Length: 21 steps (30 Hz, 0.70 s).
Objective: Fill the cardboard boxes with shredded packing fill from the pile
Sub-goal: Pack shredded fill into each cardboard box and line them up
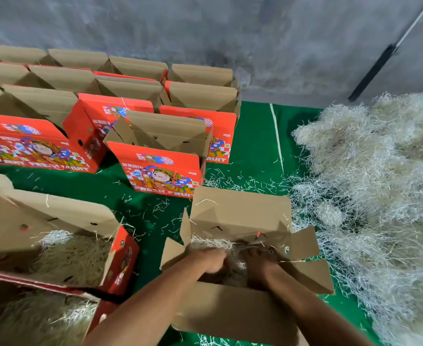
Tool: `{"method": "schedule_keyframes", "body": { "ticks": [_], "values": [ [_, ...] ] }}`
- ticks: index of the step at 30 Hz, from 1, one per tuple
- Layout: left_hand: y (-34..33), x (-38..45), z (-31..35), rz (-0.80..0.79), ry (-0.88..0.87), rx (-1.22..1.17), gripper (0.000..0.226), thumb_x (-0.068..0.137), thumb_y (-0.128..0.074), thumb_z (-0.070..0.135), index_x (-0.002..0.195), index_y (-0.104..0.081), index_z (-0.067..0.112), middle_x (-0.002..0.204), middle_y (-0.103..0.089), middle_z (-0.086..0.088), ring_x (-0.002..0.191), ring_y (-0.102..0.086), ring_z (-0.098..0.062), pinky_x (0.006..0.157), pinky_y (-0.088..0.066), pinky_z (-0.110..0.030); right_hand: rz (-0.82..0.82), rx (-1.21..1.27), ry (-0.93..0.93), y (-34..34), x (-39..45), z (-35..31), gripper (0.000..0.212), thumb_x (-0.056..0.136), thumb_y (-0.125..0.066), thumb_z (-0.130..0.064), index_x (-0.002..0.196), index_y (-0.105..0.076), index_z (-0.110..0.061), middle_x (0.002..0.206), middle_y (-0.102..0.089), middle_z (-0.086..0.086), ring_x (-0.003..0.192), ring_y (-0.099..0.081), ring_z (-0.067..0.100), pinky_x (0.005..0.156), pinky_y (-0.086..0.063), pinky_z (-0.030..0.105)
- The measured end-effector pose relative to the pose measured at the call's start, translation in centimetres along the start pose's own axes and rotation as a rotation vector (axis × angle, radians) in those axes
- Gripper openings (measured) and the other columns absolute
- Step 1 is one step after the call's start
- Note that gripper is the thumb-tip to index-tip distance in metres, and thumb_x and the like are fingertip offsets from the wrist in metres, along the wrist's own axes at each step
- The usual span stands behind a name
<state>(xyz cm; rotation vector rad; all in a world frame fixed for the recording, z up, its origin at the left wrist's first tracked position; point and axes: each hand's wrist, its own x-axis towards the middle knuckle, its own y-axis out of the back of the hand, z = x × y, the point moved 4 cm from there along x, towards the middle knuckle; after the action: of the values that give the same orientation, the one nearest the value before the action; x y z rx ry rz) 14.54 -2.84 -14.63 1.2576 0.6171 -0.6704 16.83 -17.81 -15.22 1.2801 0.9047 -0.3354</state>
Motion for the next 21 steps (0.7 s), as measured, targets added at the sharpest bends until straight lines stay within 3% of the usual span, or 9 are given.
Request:
{"method": "schedule_keyframes", "body": {
  "ticks": [1, 3, 5, 8, 11, 14, 16, 19, 21],
  "values": [
    [-0.6, 0.0, -0.8, -0.086, 0.061, 0.048, 0.045, 0.105, -0.029, 0.007, 0.150, -0.034, 0.006, 0.154, -0.038, -0.020, 0.138, -0.042, -0.035, 0.116, -0.033, -0.047, -0.015, 0.022, 0.025, 0.0, -0.1, 0.1, 0.083, 0.086, -0.068, -0.040, 0.155, -0.026, -0.022, 0.161, -0.029, 0.009, 0.147, -0.030, 0.032, 0.120, -0.026, 0.046],
    [-1.4, 0.4, -1.8, -0.178, 0.117, 0.122, 0.042, 0.106, -0.036, 0.012, 0.147, -0.040, 0.002, 0.151, -0.042, -0.019, 0.137, -0.044, -0.035, 0.115, -0.034, -0.048, -0.045, 0.085, 0.062, 0.6, -0.1, 0.6, 0.070, 0.092, -0.064, -0.043, 0.151, -0.037, -0.017, 0.157, -0.038, 0.010, 0.142, -0.040, 0.030, 0.117, -0.032, 0.041],
    [-1.2, 0.3, -1.3, -0.235, 0.085, 0.148, 0.037, 0.105, -0.043, 0.016, 0.135, -0.053, -0.002, 0.141, -0.052, -0.022, 0.127, -0.052, -0.037, 0.109, -0.042, -0.048, 0.053, 0.200, 0.040, 2.0, 0.0, 1.1, 0.037, 0.100, -0.055, -0.022, 0.135, -0.055, -0.012, 0.141, -0.057, 0.012, 0.123, -0.058, 0.027, 0.104, -0.044, 0.033],
    [0.5, 0.9, 0.4, 0.022, 0.022, 0.080, 0.029, 0.094, -0.052, 0.002, 0.122, -0.061, 0.000, 0.127, -0.062, -0.018, 0.113, -0.061, -0.033, 0.099, -0.050, -0.041, 0.168, 0.161, -0.062, 2.5, 0.0, 1.8, 0.027, 0.098, -0.048, -0.001, 0.119, -0.063, -0.004, 0.122, -0.067, 0.017, 0.103, -0.065, 0.027, 0.084, -0.048, 0.030],
    [0.9, 1.0, 0.9, 0.178, -0.013, 0.090, 0.041, 0.089, -0.051, -0.004, 0.127, -0.062, 0.009, 0.135, -0.060, -0.013, 0.120, -0.059, -0.030, 0.103, -0.048, -0.042, -0.088, 0.001, -0.086, 0.3, -0.6, 1.0, 0.037, 0.100, -0.049, -0.010, 0.136, -0.053, -0.002, 0.143, -0.051, 0.020, 0.129, -0.052, 0.032, 0.106, -0.040, 0.036],
    [-0.6, 1.6, -0.1, 0.065, 0.022, 0.208, 0.061, 0.091, -0.045, -0.009, 0.150, -0.036, 0.002, 0.163, -0.019, -0.015, 0.147, -0.028, -0.035, 0.119, -0.029, -0.048, -0.272, -0.019, -0.074, -0.9, -1.0, 0.9, 0.032, 0.092, -0.058, -0.021, 0.121, -0.064, -0.008, 0.127, -0.063, 0.012, 0.120, -0.060, 0.029, 0.089, -0.053, 0.038],
    [-0.4, 1.6, -0.1, 0.084, 0.030, 0.154, 0.054, 0.092, -0.046, -0.007, 0.145, -0.045, 0.004, 0.157, -0.034, -0.016, 0.140, -0.041, -0.034, 0.115, -0.035, -0.046, -0.205, 0.025, -0.076, 0.2, -1.3, 1.4, 0.029, 0.094, -0.059, -0.020, 0.119, -0.065, -0.008, 0.124, -0.065, 0.011, 0.119, -0.061, 0.029, 0.087, -0.051, 0.036],
    [1.2, 1.0, 1.6, 0.167, -0.025, 0.062, 0.029, 0.090, -0.055, 0.000, 0.116, -0.063, 0.010, 0.122, -0.066, -0.014, 0.108, -0.064, -0.032, 0.091, -0.051, -0.042, 0.067, 0.190, -0.043, 1.6, -0.7, 1.4, 0.031, 0.096, -0.054, -0.005, 0.126, -0.062, -0.005, 0.127, -0.065, 0.016, 0.113, -0.064, 0.031, 0.087, -0.048, 0.033],
    [0.9, 0.8, 2.3, 0.105, -0.054, 0.085, 0.026, 0.091, -0.054, 0.004, 0.115, -0.062, 0.008, 0.121, -0.065, -0.016, 0.105, -0.063, -0.034, 0.088, -0.050, -0.040, 0.037, 0.274, 0.047, 1.1, -0.9, 0.3, 0.035, 0.099, -0.054, -0.022, 0.132, -0.061, -0.013, 0.137, -0.060, 0.011, 0.120, -0.060, 0.030, 0.098, -0.047, 0.034]
  ]
}}
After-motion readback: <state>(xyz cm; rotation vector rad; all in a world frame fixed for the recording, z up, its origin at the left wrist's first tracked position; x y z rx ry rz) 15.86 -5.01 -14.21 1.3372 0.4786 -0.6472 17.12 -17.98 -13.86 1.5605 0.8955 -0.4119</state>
